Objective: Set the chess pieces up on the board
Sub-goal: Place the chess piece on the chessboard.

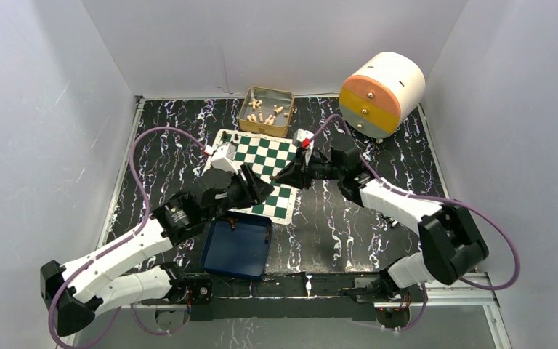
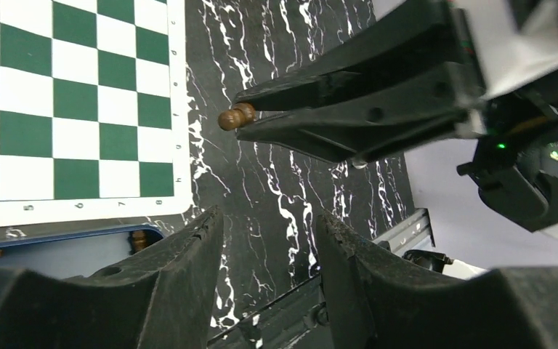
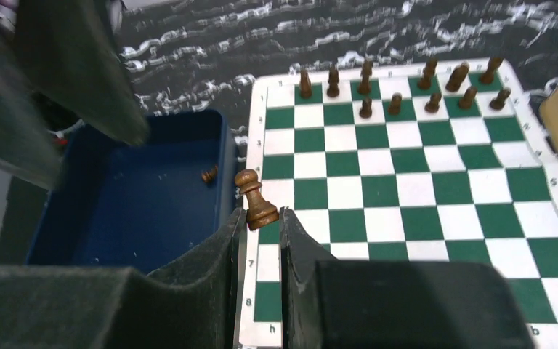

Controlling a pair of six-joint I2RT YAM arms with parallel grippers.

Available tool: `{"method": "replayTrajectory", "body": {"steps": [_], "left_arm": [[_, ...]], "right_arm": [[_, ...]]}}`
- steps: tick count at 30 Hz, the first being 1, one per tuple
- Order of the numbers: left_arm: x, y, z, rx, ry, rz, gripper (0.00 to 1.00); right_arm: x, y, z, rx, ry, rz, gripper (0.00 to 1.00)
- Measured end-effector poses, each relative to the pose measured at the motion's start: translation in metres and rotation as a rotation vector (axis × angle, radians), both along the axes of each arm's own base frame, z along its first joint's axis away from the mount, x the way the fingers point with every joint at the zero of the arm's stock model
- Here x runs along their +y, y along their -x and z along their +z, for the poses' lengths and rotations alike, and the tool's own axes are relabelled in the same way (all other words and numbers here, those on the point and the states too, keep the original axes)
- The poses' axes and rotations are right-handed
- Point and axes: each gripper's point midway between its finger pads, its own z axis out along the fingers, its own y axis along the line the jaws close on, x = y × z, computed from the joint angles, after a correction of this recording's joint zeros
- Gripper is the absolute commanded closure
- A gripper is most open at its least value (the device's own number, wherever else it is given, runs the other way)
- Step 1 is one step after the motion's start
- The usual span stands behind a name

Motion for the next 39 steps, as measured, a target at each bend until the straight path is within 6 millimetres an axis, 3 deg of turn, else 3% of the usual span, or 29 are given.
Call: {"method": "replayTrajectory", "body": {"steps": [5, 9, 14, 21, 29, 34, 39], "left_arm": [[-0.017, -0.005, -0.004, 0.038, 0.022, -0.020, 0.56], [-0.023, -0.007, -0.001, 0.046, 0.040, -0.024, 0.49], [-0.026, -0.009, 0.007, 0.041, 0.077, -0.017, 0.49], [-0.030, -0.011, 0.016, 0.035, 0.121, -0.013, 0.58], [-0.036, -0.014, 0.028, 0.024, 0.164, -0.017, 0.56], [-0.040, -0.015, 0.024, 0.039, 0.169, -0.022, 0.64], [-0.042, -0.016, 0.026, 0.039, 0.180, -0.021, 0.85]], "right_arm": [[-0.003, 0.015, 0.037, -0.015, -0.137, -0.011, 0.83], [-0.008, 0.027, 0.052, -0.003, -0.211, -0.010, 0.83], [-0.012, 0.035, 0.062, -0.009, -0.242, -0.005, 0.83], [-0.015, 0.041, 0.076, -0.043, -0.263, 0.004, 0.83], [-0.017, 0.048, 0.071, -0.046, -0.247, 0.031, 0.83], [-0.017, 0.051, 0.067, -0.040, -0.237, 0.047, 0.83], [-0.017, 0.052, 0.066, -0.038, -0.234, 0.051, 0.83]]}}
